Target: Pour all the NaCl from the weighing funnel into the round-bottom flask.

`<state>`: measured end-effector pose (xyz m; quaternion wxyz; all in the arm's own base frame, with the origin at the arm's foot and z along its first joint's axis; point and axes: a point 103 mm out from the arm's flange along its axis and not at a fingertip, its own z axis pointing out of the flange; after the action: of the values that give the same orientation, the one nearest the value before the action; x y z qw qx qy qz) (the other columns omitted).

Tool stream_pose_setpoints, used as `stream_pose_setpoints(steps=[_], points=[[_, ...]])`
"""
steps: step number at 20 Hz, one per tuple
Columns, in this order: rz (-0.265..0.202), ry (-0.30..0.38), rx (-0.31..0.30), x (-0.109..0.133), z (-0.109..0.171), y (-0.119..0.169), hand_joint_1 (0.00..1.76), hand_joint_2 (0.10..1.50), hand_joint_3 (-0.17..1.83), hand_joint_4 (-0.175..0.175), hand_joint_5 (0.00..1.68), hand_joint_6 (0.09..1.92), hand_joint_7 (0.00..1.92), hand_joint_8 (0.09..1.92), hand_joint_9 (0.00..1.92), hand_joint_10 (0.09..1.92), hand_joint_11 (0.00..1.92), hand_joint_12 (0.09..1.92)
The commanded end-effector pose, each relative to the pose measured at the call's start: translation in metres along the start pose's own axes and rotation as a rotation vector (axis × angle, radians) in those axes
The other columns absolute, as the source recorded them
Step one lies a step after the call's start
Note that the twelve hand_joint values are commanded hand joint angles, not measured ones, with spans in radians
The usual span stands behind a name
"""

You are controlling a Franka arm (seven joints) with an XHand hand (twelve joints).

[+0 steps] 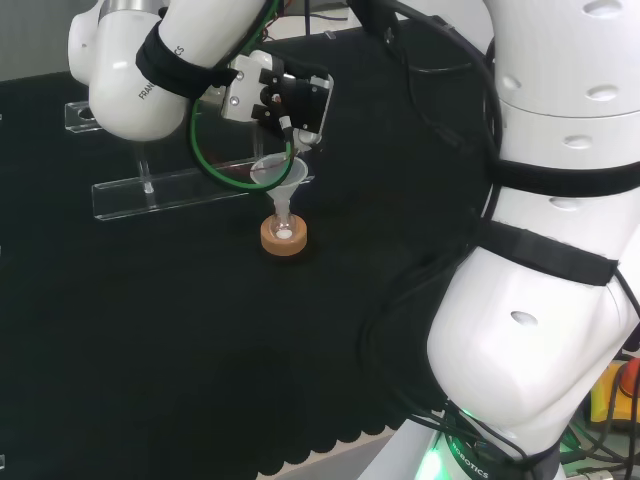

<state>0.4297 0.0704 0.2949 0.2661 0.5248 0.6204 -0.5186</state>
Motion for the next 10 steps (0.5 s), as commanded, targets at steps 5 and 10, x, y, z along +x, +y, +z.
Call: stream_pose_setpoints(steps=[5, 10], points=[[-0.013, 0.091, -0.004, -0.006, 0.0017, 0.0025, 1.06, 0.8, 0.57, 0.175, 1.06, 1.0, 0.91, 0.64, 1.01, 0.41, 0.63, 1.18], [-0.039, 0.185, 0.0, -0.0098, 0.0072, 0.0057, 1.06, 0.8, 0.57, 0.175, 1.06, 1.0, 0.91, 0.64, 1.01, 0.41, 0.63, 1.18]])
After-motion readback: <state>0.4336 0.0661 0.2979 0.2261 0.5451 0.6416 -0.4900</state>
